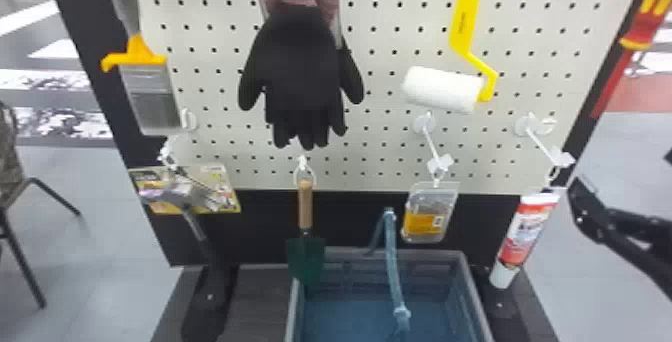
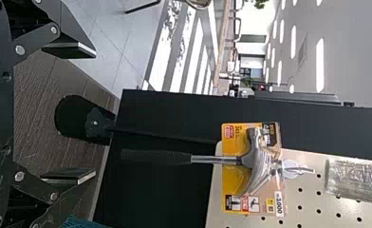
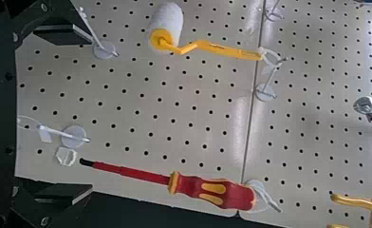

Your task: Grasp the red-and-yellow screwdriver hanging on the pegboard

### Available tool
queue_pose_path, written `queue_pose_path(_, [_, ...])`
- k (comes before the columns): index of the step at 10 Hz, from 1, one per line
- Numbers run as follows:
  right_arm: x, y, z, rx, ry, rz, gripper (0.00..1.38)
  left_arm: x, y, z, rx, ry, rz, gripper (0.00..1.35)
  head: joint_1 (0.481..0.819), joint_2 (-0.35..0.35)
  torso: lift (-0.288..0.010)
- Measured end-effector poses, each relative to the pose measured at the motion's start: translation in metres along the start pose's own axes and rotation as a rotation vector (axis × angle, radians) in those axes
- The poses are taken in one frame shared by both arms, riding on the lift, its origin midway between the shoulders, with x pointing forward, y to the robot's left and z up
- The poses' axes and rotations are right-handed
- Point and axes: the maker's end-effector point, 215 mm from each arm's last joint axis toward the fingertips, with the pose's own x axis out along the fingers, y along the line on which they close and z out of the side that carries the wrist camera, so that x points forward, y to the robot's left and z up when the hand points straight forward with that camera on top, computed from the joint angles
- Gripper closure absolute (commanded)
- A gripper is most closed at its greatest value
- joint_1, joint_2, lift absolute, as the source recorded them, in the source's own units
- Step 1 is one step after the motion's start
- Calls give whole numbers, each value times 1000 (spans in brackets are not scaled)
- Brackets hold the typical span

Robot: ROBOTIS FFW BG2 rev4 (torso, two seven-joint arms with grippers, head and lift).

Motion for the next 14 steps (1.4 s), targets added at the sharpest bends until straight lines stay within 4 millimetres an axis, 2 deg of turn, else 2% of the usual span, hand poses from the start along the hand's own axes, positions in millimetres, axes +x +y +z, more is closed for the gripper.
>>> queue_pose_path(4, [10,-10,42,-25,-61,-20,182,0,0,-1,2,5,-1,391,549,0,-100])
queue_pose_path(9, [5,-27,92,-95,-114,-85,180,1,-3,-2,-3,10,-7,391,549,0,-100])
queue_pose_path(12, [-11,-48,109,-149,-113,-172,180,0,-3,-3,-4,16,-8,391,549,0,-100])
queue_pose_path(14, [-15,-58,105,-160,-97,-197,180,0,-5,-5,-5,20,-13,392,549,0,-100])
